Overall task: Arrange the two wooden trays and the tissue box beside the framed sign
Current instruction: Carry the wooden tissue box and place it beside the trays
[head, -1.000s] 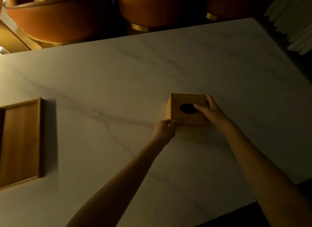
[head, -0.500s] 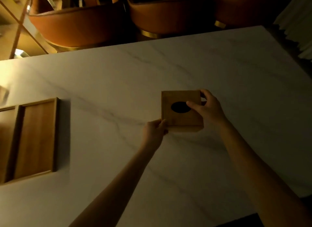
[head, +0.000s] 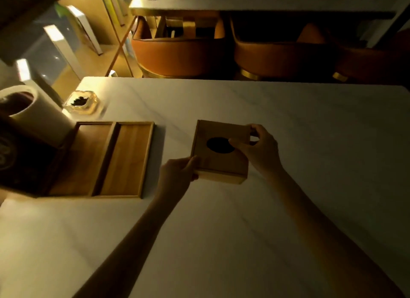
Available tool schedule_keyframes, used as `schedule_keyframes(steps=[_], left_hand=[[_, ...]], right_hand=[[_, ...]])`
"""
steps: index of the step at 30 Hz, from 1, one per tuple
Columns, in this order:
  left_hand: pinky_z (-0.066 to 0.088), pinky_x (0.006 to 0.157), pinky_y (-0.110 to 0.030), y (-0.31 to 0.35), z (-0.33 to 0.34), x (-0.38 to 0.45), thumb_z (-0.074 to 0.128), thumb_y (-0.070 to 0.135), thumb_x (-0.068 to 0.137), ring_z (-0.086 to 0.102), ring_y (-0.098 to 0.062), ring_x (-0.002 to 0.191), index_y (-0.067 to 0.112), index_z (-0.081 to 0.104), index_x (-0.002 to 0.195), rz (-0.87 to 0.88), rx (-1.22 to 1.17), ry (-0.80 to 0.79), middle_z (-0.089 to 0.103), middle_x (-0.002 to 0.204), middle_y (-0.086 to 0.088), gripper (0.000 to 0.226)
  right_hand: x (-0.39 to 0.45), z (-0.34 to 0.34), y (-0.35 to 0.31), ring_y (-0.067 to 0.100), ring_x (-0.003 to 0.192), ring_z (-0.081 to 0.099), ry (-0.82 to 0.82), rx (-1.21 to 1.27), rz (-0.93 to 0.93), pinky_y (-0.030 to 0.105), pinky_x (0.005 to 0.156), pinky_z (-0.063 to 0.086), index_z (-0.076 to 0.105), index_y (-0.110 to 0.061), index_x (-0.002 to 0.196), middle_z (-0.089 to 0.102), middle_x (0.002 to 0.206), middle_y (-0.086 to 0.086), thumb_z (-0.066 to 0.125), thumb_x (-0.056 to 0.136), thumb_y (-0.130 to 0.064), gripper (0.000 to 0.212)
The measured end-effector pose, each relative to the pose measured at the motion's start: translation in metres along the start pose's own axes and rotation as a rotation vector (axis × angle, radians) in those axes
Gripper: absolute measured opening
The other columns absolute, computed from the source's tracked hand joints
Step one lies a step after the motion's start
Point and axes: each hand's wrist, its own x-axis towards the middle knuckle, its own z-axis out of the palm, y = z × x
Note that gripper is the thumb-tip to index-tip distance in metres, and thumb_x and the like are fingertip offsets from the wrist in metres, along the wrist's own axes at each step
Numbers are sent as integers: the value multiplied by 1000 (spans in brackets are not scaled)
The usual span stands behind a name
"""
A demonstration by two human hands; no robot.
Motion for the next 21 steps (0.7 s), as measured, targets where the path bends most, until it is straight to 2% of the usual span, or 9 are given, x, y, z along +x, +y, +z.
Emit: schedule_keyframes(steps=[4,7,9,11,13,15,17,19,21], left_hand=[[50,55,-13,-24,-60,-11,48,26,90,60,-5,51,11,67,75,87,53,75,59,54,5,28],[48,50,-10,-46,-108,-21,49,25,89,59,-6,50,18,62,63,90,52,121,60,54,2,30],[49,52,-11,-61,-140,-28,49,24,90,62,-13,54,8,67,73,87,58,140,64,58,-6,30],[53,60,-23,-78,-171,-34,49,22,90,65,-19,58,2,68,85,73,65,171,68,64,-14,28],[53,62,-27,-95,-197,-41,51,20,89,63,-19,56,-1,68,85,65,71,206,67,64,-15,28],[50,59,-16,-115,-225,-49,52,19,88,61,-12,54,-3,67,82,50,104,230,67,64,-15,28],[48,58,-8,-134,-250,-58,54,17,87,60,-10,55,-2,67,87,53,165,264,67,66,-11,24],[52,65,-21,-154,-274,-67,54,20,87,63,-17,60,-2,67,92,-7,142,316,67,68,-11,26],[54,65,-30,-172,-294,-76,52,23,87,65,-21,62,1,67,90,-55,110,353,67,67,-11,27]], right_hand=[[-25,56,-36,18,89,56,-6,4,-21,30,71,52,49,-11,116,59,118,11,74,71,-32,56],[-44,100,-58,16,87,55,-22,13,-23,28,71,50,48,-9,117,59,118,13,73,71,-31,57],[-57,132,-71,17,88,55,-34,14,-32,29,73,51,48,-8,116,59,116,13,74,71,-31,57],[-70,163,-82,17,91,55,-52,18,-27,31,75,52,49,-8,115,59,115,12,74,70,-32,57],[-82,193,-92,19,93,57,-77,38,-23,34,77,54,48,-8,116,60,115,11,73,71,-33,58],[-95,226,-101,16,91,58,-103,60,-39,27,70,54,48,-9,117,60,113,9,73,71,-33,57],[-109,256,-109,9,84,55,-131,72,-52,11,57,46,48,-10,117,59,106,3,73,71,-33,56],[-126,288,-118,7,81,53,-147,85,-36,7,54,42,48,-10,117,55,100,-3,73,71,-33,58],[-143,316,-123,9,82,54,-144,104,-20,12,58,45,49,-10,116,56,99,-3,74,70,-33,57]])
